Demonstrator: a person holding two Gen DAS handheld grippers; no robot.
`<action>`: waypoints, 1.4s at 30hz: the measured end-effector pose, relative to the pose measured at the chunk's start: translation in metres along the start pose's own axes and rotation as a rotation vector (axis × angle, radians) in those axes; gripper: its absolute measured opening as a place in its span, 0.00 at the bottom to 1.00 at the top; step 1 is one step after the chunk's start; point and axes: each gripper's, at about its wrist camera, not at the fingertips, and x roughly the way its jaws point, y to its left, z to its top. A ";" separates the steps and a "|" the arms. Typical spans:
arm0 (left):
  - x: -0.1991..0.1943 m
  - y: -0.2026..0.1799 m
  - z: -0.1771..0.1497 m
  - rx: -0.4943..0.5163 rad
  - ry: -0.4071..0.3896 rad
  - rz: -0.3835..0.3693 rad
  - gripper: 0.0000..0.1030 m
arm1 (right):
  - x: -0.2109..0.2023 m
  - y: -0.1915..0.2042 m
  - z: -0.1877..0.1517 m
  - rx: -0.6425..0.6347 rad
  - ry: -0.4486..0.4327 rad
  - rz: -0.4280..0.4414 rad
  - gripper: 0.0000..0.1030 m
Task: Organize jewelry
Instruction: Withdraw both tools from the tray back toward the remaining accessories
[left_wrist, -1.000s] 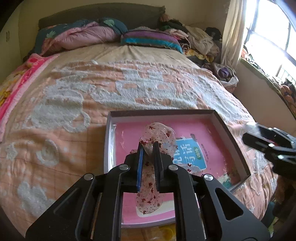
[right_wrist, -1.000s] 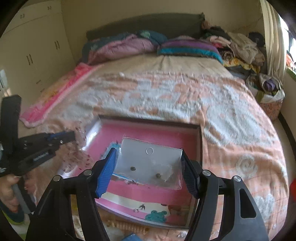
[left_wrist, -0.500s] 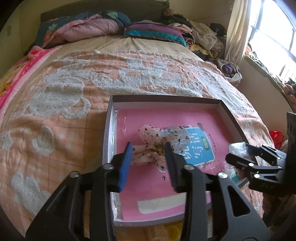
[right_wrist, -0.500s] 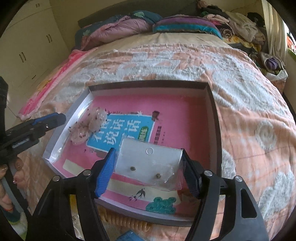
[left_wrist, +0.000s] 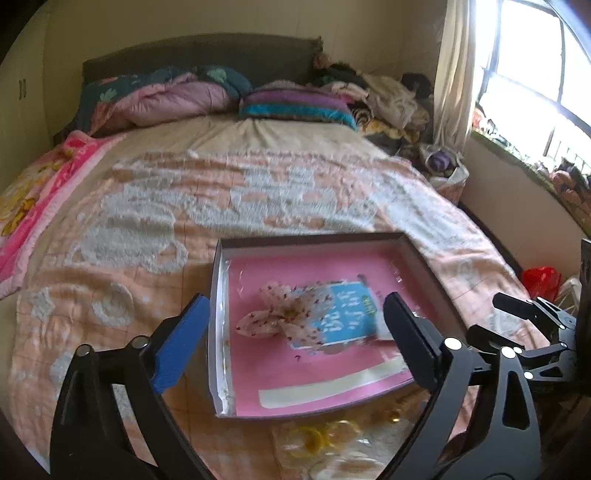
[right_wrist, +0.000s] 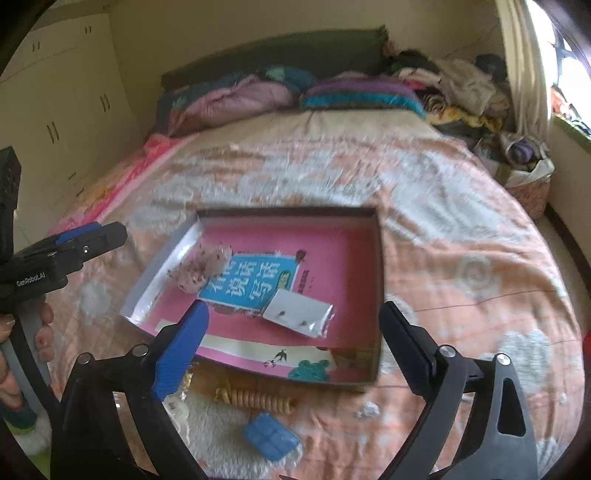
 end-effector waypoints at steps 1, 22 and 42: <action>-0.006 -0.002 0.000 -0.003 -0.013 -0.006 0.89 | -0.008 -0.001 0.000 0.007 -0.016 -0.003 0.93; -0.108 -0.025 -0.017 -0.007 -0.146 -0.007 0.91 | -0.138 0.000 -0.010 0.022 -0.209 -0.038 0.96; -0.133 -0.059 -0.056 0.031 -0.103 -0.062 0.91 | -0.188 -0.003 -0.045 -0.017 -0.229 -0.057 0.96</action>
